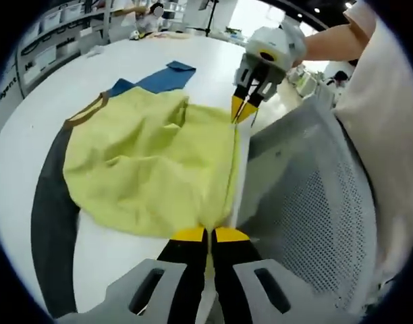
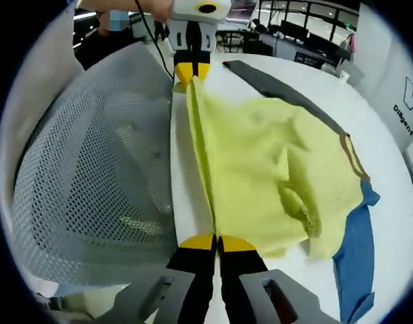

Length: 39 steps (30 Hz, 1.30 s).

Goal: Fold the garment on the visible template until the final outline fits inside the template.

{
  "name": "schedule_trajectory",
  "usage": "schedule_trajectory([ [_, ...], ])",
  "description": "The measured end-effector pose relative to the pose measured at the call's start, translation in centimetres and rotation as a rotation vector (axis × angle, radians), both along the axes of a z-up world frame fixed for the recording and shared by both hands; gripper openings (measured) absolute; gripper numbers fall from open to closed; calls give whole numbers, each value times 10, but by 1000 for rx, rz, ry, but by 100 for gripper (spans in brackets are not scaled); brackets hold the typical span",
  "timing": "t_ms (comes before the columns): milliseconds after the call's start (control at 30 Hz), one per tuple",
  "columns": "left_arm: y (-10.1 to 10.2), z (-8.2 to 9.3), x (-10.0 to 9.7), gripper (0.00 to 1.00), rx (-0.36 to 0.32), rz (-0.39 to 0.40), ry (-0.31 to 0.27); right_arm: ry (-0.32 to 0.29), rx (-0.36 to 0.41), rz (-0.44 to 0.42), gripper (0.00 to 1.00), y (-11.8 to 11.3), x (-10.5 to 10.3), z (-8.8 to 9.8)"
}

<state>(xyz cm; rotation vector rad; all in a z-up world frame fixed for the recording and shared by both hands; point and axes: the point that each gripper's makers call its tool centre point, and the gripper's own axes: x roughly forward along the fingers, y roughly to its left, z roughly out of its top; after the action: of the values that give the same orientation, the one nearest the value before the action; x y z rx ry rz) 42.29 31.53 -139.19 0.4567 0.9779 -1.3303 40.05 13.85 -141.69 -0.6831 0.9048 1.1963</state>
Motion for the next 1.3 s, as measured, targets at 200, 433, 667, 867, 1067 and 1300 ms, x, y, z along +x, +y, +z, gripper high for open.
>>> schedule_trajectory([
  [200, 2, -9, -19, 3, 17, -23, 69, 72, 1, 12, 0, 1, -20, -11],
  [433, 10, -9, -16, 4, 2, 12, 93, 131, 40, -26, 2, -6, -28, -6],
  [667, 31, -1, 2, 4, -19, 68, 113, 92, 79, -143, 6, -30, 4, 9],
  [867, 57, 1, 44, 6, -7, 178, 36, 30, 80, -240, 10, -56, 50, 14],
  [1067, 70, 0, 92, 11, -11, 292, -65, -31, 87, -318, 18, -73, 100, 16],
  [1300, 88, -1, 159, 17, 17, 413, -186, -133, 88, -405, 22, -96, 166, 18],
])
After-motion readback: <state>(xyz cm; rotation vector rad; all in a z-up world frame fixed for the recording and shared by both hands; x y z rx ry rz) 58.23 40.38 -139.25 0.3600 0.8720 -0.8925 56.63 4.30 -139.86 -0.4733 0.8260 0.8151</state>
